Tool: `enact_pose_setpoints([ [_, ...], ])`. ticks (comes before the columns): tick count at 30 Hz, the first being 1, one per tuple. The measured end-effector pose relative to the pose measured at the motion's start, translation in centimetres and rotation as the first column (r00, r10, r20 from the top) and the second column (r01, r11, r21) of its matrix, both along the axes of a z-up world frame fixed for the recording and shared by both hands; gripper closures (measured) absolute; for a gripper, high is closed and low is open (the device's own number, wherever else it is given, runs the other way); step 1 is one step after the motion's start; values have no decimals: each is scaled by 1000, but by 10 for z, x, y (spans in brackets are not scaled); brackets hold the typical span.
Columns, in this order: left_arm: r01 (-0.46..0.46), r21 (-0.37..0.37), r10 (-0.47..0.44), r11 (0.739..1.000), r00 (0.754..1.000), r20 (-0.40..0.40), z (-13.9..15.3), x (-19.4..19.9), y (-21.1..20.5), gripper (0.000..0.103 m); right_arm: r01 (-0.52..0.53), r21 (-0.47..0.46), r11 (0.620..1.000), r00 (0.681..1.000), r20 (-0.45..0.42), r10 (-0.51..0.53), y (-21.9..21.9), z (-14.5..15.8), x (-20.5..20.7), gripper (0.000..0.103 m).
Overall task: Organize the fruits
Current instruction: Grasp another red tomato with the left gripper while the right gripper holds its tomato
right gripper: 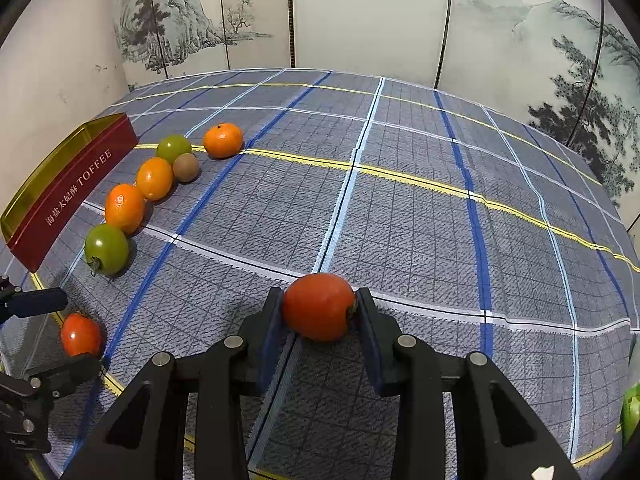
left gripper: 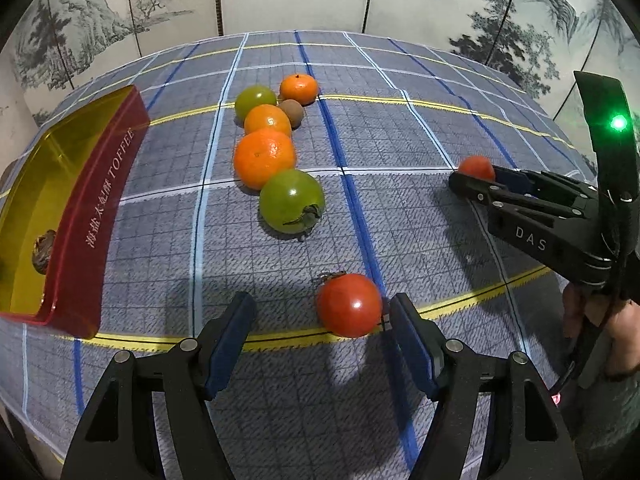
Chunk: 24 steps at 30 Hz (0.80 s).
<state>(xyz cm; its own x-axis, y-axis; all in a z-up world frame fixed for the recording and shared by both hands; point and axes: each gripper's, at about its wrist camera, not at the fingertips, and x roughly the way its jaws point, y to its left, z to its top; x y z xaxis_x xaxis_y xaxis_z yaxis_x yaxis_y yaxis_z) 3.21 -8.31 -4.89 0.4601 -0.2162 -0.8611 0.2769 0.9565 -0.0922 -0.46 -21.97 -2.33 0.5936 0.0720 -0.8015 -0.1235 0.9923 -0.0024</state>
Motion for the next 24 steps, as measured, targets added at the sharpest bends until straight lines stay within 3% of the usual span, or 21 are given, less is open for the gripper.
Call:
enact_pose_setpoints([
  [11,10,-4,-10,1000,1000,21,0,0,3,72,0,0,1000,1000,0,0,0,0,0,70],
  [24,-20,14,20,1000,999,49,7,1,16,72,0,0,1000,1000,0,0,0,1,0,70],
])
